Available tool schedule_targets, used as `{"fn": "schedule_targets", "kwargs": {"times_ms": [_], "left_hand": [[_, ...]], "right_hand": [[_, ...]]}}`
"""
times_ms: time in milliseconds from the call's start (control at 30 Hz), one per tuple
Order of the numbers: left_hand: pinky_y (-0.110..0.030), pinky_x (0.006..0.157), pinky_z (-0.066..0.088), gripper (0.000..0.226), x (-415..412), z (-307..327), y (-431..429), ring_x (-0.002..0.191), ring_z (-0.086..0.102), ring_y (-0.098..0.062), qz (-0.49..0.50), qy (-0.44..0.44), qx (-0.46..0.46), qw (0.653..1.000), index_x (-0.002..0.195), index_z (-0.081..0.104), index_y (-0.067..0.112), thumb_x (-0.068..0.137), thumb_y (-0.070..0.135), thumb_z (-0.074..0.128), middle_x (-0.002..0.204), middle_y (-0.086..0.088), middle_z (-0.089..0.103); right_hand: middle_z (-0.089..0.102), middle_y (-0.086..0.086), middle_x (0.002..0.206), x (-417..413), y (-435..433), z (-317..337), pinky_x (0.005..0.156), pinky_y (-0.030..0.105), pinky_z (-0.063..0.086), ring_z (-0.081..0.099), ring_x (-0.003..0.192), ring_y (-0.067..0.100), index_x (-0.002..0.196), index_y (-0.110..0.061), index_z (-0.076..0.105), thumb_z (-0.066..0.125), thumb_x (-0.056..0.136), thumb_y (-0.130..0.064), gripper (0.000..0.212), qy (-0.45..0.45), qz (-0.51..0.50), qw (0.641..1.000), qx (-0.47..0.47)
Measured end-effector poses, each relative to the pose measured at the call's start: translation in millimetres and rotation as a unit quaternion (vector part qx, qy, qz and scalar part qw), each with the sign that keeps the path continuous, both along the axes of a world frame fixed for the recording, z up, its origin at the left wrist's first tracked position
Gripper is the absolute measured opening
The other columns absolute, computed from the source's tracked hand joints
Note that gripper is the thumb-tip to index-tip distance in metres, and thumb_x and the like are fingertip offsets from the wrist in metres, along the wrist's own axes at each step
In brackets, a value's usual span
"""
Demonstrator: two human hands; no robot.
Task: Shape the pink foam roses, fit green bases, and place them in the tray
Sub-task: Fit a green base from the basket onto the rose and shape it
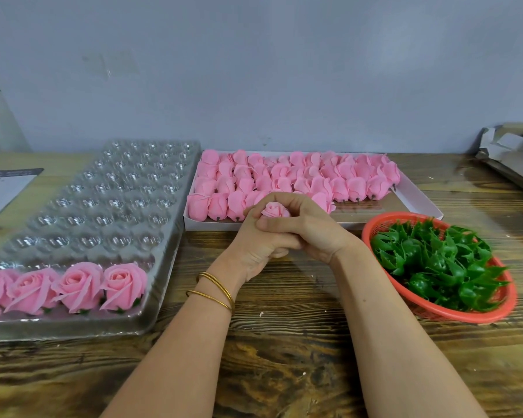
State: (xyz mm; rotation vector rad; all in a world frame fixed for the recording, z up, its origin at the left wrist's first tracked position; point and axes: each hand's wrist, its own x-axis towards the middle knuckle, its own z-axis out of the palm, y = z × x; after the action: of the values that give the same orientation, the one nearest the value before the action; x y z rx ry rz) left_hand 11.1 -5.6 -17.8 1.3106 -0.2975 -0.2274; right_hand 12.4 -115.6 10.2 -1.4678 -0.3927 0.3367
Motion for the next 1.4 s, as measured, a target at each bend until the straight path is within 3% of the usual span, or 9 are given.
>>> {"fn": "schedule_targets", "kwargs": {"times_ms": [133,267,367,467,600,800,1033,1267,1400], "left_hand": [[-0.016,0.038,0.027,0.034,3,-3,2,0.044,0.040,-0.010,0.001,-0.009,0.005,1.000,0.074,0.054,0.005,0.065,-0.028,0.057,0.060,-0.003,0.036],[-0.015,0.037,0.031,0.043,6,-7,4,0.037,0.042,-0.006,-0.018,-0.013,0.017,1.000,0.056,0.058,0.017,0.065,-0.025,0.061,0.045,0.002,0.042],[-0.015,0.037,0.029,0.031,8,-10,3,0.037,0.038,-0.006,-0.011,-0.012,0.021,1.000,0.076,0.058,0.002,0.066,-0.027,0.059,0.047,0.001,0.038],[-0.015,0.036,0.028,0.036,8,-8,3,0.037,0.038,-0.004,-0.008,-0.015,0.015,1.000,0.082,0.060,0.005,0.064,-0.027,0.056,0.047,0.003,0.038],[-0.014,0.036,0.028,0.048,4,-3,3,0.037,0.042,-0.001,-0.026,-0.026,0.017,0.999,0.059,0.066,0.030,0.057,-0.017,0.057,0.045,0.010,0.041],[-0.013,0.038,0.033,0.045,6,-9,4,0.041,0.048,-0.001,-0.005,-0.004,0.029,1.000,0.061,0.051,0.018,0.065,-0.027,0.056,0.046,0.009,0.045],[-0.018,0.044,0.038,0.039,3,0,4,0.056,0.055,-0.013,0.028,0.016,0.014,0.999,0.083,0.060,0.006,0.069,-0.030,0.052,0.072,-0.012,0.051],[-0.015,0.040,0.030,0.048,2,1,2,0.044,0.045,-0.006,0.041,0.020,0.006,0.999,0.063,0.058,0.013,0.070,-0.032,0.045,0.049,0.003,0.047],[-0.015,0.040,0.032,0.038,1,3,2,0.045,0.049,-0.006,0.045,0.012,0.007,0.999,0.066,0.056,0.009,0.069,-0.028,0.050,0.047,0.004,0.048]], "right_hand": [[0.067,0.011,0.090,2,4,2,0.069,0.029,0.056,0.065,0.087,0.019,0.094,-0.011,0.072,0.065,0.078,-0.016,0.018,0.012,-0.045,0.998,0.049],[0.070,0.016,0.102,2,4,4,0.084,0.031,0.053,0.066,0.095,0.017,0.089,-0.006,0.068,0.066,0.087,-0.005,0.004,-0.033,-0.148,0.987,0.051],[0.070,0.013,0.107,0,5,6,0.084,0.026,0.054,0.066,0.097,0.015,0.080,-0.004,0.066,0.066,0.085,0.004,0.009,-0.067,-0.171,0.983,0.023],[0.071,0.005,0.099,-3,7,6,0.080,0.019,0.055,0.067,0.091,0.009,0.076,-0.005,0.068,0.068,0.082,0.007,0.013,-0.087,-0.165,0.982,-0.003],[0.073,-0.004,0.091,-1,7,5,0.075,0.014,0.052,0.069,0.089,0.005,0.069,-0.015,0.071,0.068,0.082,0.005,0.024,-0.110,-0.147,0.982,-0.051],[0.075,-0.009,0.085,1,7,-1,0.071,0.013,0.052,0.069,0.084,0.003,0.064,-0.024,0.074,0.071,0.080,0.003,0.031,-0.110,-0.123,0.985,-0.049],[0.074,0.012,0.095,2,7,-4,0.074,0.020,0.055,0.070,0.084,0.010,0.084,-0.010,0.074,0.076,0.078,0.003,0.014,-0.074,-0.123,0.990,-0.014],[0.075,-0.002,0.088,0,9,-3,0.074,0.015,0.053,0.070,0.087,0.006,0.088,-0.012,0.076,0.076,0.079,-0.001,0.014,-0.079,-0.108,0.991,0.009],[0.076,-0.004,0.094,1,7,-3,0.080,0.015,0.052,0.069,0.097,0.005,0.092,-0.022,0.078,0.076,0.082,-0.010,0.016,-0.072,-0.091,0.993,-0.008]]}}
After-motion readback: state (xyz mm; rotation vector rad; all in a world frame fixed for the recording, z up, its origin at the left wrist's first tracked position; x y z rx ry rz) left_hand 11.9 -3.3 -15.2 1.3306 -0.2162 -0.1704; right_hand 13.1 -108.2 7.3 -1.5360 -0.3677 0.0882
